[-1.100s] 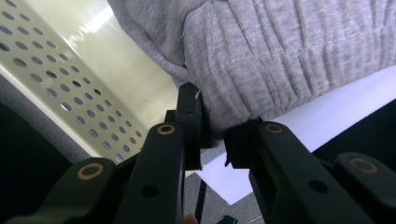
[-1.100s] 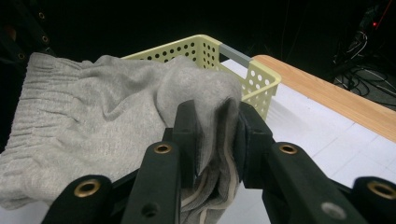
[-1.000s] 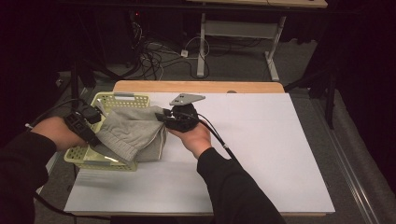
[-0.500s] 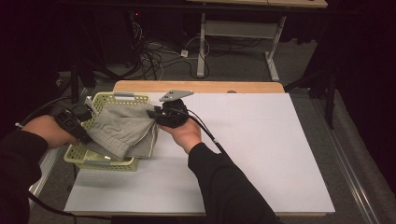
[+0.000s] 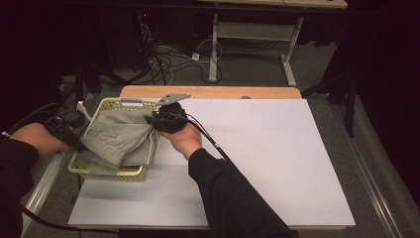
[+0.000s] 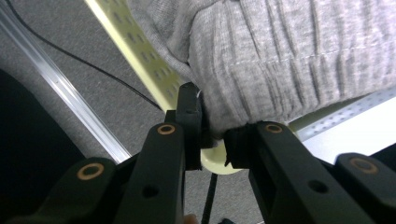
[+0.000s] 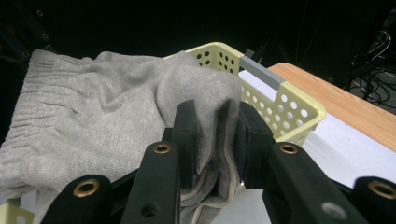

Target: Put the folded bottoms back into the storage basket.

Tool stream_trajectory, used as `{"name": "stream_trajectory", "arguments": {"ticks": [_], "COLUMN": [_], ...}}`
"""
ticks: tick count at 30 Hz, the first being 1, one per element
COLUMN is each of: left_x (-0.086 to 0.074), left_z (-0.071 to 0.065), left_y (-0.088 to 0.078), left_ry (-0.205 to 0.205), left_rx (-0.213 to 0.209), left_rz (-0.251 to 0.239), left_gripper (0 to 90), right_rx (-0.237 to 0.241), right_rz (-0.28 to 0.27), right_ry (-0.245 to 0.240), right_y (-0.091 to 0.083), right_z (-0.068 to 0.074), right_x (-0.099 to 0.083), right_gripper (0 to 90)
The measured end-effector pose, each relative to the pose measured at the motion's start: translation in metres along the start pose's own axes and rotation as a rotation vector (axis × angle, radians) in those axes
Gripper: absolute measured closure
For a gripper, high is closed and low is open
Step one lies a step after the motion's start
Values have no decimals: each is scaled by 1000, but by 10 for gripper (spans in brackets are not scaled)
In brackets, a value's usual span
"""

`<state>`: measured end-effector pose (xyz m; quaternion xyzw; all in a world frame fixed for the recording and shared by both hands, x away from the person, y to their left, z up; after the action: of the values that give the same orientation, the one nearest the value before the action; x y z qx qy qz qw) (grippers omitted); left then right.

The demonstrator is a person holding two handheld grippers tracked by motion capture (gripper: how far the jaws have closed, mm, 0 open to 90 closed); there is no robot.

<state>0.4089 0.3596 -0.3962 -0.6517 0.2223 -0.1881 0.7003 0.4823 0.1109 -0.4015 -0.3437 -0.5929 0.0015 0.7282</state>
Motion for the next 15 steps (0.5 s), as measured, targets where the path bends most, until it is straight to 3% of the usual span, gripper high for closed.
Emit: {"name": "stream_trajectory", "arguments": {"ticks": [6,15], "left_x": [1,11], "left_z": [8,13], "left_y": [4,15], "left_ry": [-16,-33], "left_rx": [13,16], "left_rz": [-11,-19], "left_gripper": [772,771], "right_rx": [-6,-22], "right_rz": [7,35], "right_ry": [6,31], "right_y": [10,26], "right_z": [-1,-14], "right_x": [2,-3], "right_gripper": [726,726]}}
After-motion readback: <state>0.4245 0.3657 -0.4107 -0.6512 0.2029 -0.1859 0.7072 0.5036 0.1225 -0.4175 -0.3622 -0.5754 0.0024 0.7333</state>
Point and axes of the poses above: each handheld gripper's, and its own axes: y roughly forward along the jaws, x roughly out of its top, z roughly to its left, the point moved 6 cm from there along y, roughly forward along the jaws, and after that the axes turned 4 degrees about z, right-handed, at the moved point
